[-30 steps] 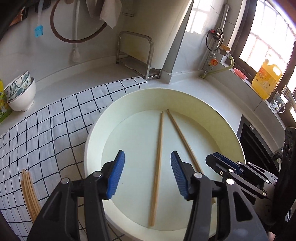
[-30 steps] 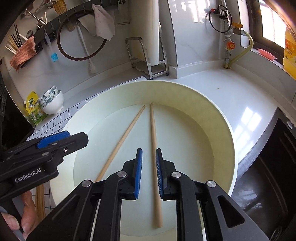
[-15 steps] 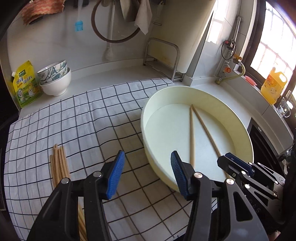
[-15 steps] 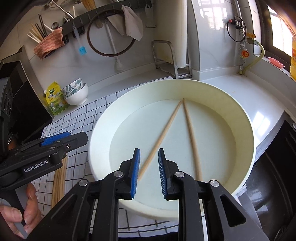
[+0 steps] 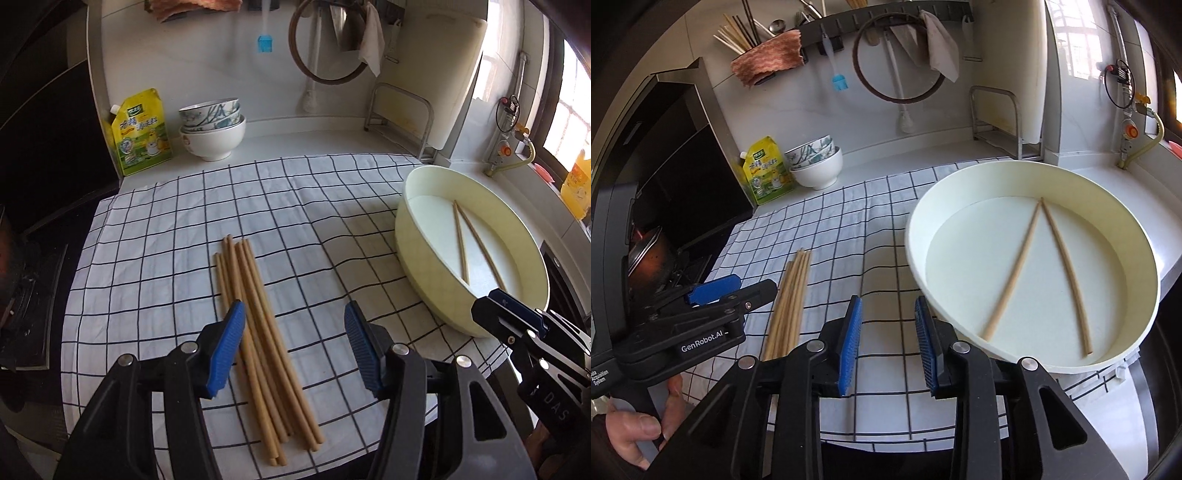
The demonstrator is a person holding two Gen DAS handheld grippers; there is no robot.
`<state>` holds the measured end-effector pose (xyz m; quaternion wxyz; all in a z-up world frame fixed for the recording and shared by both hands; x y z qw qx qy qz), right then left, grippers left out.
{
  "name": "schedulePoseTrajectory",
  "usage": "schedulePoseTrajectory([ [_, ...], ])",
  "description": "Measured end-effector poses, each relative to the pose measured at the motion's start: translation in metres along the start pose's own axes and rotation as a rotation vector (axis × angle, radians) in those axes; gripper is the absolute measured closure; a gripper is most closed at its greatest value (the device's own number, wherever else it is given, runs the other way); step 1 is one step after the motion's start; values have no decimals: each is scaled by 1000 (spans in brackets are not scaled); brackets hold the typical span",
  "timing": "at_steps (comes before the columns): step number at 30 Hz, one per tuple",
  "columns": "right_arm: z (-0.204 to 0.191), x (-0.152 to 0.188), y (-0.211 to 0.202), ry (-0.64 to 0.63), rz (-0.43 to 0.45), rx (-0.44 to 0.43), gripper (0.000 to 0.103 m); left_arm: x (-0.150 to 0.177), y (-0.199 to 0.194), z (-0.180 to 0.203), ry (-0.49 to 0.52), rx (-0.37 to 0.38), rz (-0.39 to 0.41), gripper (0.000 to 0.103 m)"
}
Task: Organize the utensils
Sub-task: 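Move both open tools back from the basin to the chopstick bundle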
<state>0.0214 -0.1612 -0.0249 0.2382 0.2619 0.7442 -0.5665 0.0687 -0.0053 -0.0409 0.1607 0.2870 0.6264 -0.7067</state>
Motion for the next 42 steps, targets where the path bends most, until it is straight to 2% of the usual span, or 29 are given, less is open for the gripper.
schedulePoseTrajectory([
  [4, -20, 2, 4, -34, -11, -24, 74, 10, -6, -18, -20, -33, 12, 47],
  [14, -58, 18, 26, -84, -53, -58, 71, 27, -8, -58, -126, -30, 23, 44],
  [28, -76, 34, 83, -127, -153, -18, 70, 47, 19, -99, -196, -36, -7, 42],
  [32, -79, 34, 99, -147, -173, 12, 70, 50, 22, -106, -200, -41, -14, 41],
  [36, -81, 34, 111, -160, -185, 40, 70, 52, 24, -112, -202, -58, -16, 36],
  [42, -84, 36, 123, -185, -206, 71, 70, 55, 29, -118, -205, -65, -24, 36],
])
Point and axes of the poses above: each gripper's, at about its wrist camera, not at the fingertips, and y roughly the way its jaws point, z to its right, x to its underside, the point moved 4 cm from there along y, roughly the way its jaws point, and after that the axes turned 3 degrees about -z, right-handed, at the moved point
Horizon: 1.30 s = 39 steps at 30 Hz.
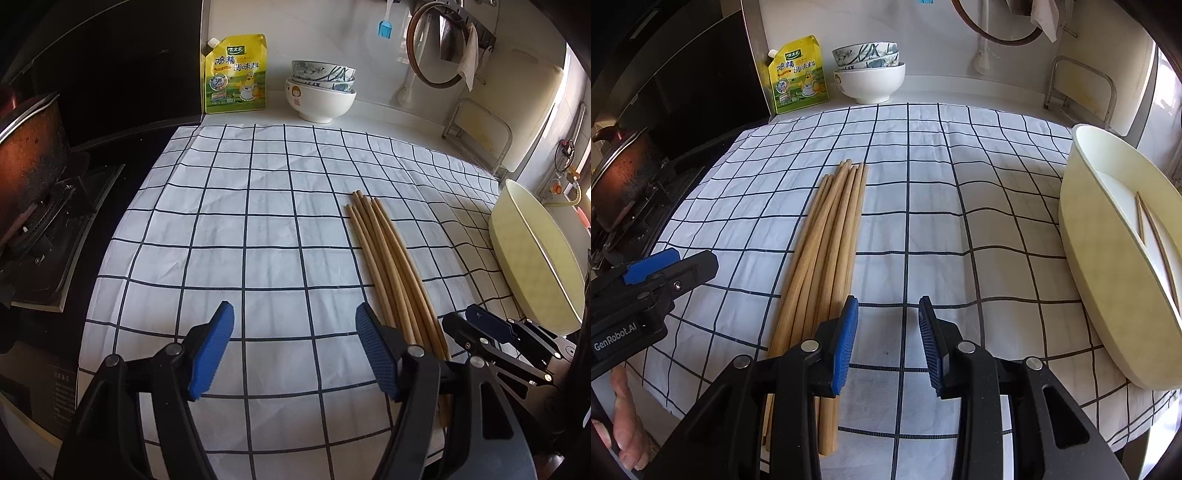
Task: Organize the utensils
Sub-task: 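Move both open tools back from the basin to the chopstick bundle, then position the left tool over the bundle while the right tool separates one chopstick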
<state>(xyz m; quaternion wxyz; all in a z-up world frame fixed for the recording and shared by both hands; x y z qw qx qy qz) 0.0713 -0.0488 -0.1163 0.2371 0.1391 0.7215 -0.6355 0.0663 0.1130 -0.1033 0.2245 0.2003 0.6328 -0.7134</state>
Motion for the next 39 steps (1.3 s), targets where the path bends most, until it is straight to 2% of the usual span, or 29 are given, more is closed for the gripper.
schedulePoseTrajectory([
  [20, -19, -4, 4, -52, 1, -23, 70, 2, 8, -8, -17, -4, -21, 36],
  [39, 13, -3, 6, -5, 16, 35, 70, 7, 20, 15, 39, 6, -49, 36],
])
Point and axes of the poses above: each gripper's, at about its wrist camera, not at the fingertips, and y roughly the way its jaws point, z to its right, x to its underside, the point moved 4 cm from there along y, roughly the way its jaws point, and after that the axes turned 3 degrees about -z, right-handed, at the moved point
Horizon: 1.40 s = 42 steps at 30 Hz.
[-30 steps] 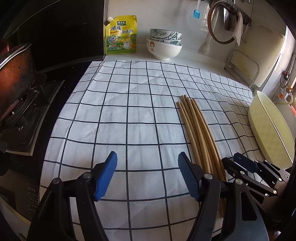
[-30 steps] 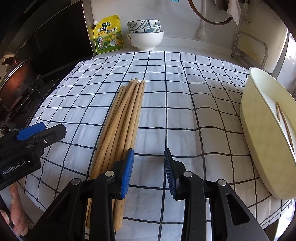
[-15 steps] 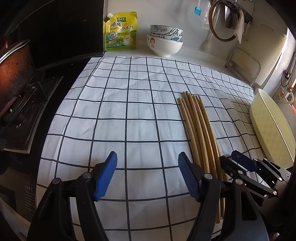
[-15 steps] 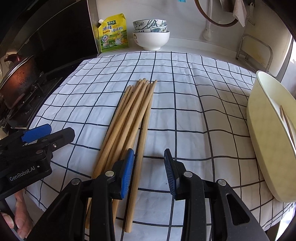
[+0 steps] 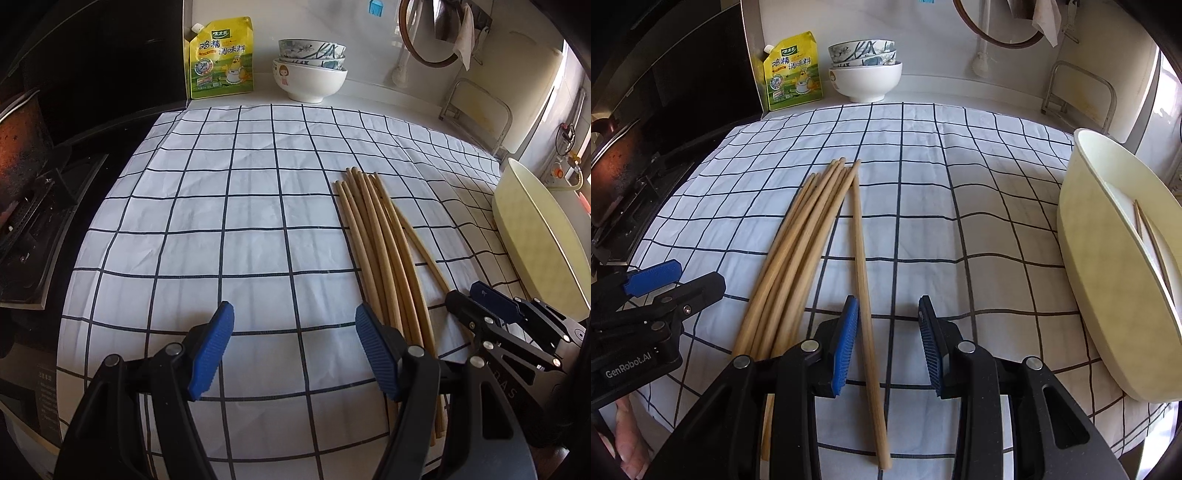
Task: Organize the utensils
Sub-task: 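Position the left tool over the bundle while the right tool separates one chopstick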
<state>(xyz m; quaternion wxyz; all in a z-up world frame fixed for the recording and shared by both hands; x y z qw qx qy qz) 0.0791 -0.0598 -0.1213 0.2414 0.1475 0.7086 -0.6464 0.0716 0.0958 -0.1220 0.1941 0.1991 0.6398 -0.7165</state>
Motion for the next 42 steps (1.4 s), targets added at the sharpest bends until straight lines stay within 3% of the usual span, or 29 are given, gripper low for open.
schedulePoseTrajectory([
  [11, 12, 1, -7, 29, 10, -31, 70, 2, 7, 19, 52, 13, -19, 35],
  [42, 14, 1, -9, 36, 14, -57, 69, 6, 12, 17, 103, -83, -44, 30],
])
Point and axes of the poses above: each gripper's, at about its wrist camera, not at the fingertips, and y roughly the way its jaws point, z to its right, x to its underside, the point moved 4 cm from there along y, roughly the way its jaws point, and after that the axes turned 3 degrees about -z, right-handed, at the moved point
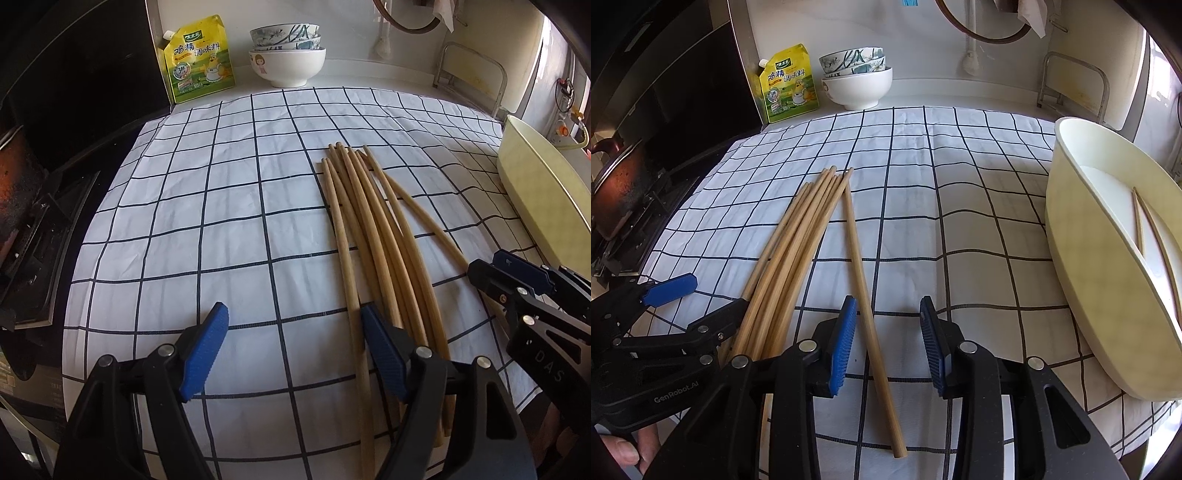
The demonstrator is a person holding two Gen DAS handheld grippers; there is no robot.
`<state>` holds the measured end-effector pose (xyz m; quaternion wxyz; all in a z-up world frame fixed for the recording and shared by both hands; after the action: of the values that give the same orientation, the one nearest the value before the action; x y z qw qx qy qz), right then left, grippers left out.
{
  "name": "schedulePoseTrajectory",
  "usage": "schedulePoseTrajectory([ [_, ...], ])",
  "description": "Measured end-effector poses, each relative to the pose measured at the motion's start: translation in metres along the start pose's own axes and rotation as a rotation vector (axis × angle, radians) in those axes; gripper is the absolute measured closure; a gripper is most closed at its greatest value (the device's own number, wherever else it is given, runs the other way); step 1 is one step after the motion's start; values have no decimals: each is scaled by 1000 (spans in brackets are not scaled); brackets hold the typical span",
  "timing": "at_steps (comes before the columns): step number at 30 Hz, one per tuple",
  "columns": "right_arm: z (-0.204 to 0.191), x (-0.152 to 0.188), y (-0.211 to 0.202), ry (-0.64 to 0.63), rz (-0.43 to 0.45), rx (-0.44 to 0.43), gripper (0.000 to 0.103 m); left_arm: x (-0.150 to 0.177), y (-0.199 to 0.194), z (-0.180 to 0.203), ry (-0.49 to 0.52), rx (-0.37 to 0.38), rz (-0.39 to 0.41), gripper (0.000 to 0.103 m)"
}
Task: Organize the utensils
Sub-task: 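Position the left tool over the bundle while the right tool separates one chopstick, then close the left tool on one chopstick while the right tool grasps another chopstick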
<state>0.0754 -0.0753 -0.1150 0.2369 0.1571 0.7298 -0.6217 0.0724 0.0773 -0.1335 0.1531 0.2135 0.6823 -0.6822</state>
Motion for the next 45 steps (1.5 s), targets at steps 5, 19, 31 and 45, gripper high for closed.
schedulePoseTrajectory([
  [5, -3, 1, 2, -16, -8, 2, 68, -1, 2, -6, -11, -8, 1, 29],
  [19, -16, -12, 18, -88, -13, 56, 67, -16, 10, -4, -23, 4, 6, 36],
  [31, -29, -16, 22, -149, -3, 43, 95, -17, 6, 11, 27, 37, 22, 90],
  [45, -5, -25, 3, -40, 55, 24, 97, -27, -3, 3, -30, 108, 23, 96],
])
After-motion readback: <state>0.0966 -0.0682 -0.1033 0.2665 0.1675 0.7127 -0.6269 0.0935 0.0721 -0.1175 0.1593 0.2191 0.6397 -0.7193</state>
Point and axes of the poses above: each gripper's, at about its wrist camera, not at the fingertips, and y roughly the way its jaws point, z to its right, x to its underside, the point moved 4 cm from there along y, roughly the way its jaws point, and after that the axes turned 3 degrees about -z, right-handed, at the moved point
